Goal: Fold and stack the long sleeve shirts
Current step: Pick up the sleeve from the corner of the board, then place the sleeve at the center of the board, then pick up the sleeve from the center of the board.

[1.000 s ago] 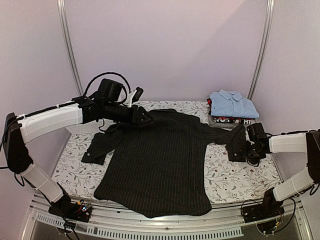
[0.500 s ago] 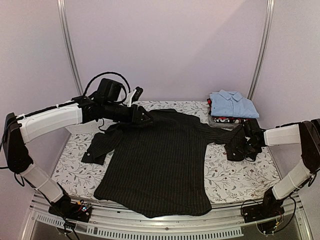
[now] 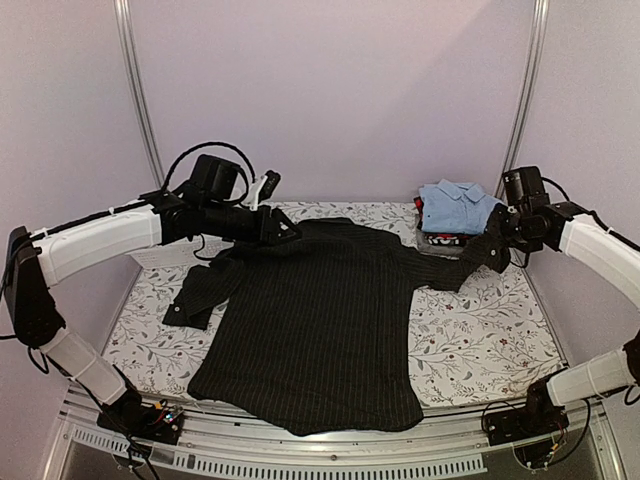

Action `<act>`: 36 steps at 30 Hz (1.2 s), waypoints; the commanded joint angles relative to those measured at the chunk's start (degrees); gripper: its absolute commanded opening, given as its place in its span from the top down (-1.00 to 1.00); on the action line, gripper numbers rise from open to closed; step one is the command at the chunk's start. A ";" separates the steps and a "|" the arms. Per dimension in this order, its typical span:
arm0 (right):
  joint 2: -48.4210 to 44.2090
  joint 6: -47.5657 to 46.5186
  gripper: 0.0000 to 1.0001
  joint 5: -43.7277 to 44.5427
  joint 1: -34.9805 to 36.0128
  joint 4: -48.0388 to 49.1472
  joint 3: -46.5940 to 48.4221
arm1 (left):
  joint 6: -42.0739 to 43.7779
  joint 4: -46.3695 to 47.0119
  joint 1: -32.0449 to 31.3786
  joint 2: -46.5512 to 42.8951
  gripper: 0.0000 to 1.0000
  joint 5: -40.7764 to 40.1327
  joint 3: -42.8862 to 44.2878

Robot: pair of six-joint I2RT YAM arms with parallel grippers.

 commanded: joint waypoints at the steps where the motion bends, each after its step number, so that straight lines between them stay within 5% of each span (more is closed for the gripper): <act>1: 1.74 -5.35 1.00 3.04 8.09 -4.17 4.86 | 0.59 -1.01 1.10 -1.85 0.06 -0.26 0.81; 9: 17.24 -9.10 1.00 7.28 30.99 -5.02 18.54 | -0.13 -1.84 1.78 -2.51 0.06 -2.17 -0.81; 14: 32.53 -10.33 0.91 3.81 38.26 -4.35 25.39 | -1.24 -1.82 2.75 -2.82 0.05 -2.82 -3.20; 22: 32.40 -7.94 0.01 -2.98 38.41 3.29 20.07 | -1.31 -0.14 3.01 -1.19 0.05 -0.14 -5.87; 31: 24.45 -1.10 -0.19 -8.23 33.73 9.62 9.07 | -0.84 3.42 -1.66 7.93 0.03 0.33 -4.37; 36: 22.56 -1.80 -0.15 -18.64 27.86 21.48 -0.06 | -1.30 3.37 -4.67 12.37 0.04 -0.79 -2.08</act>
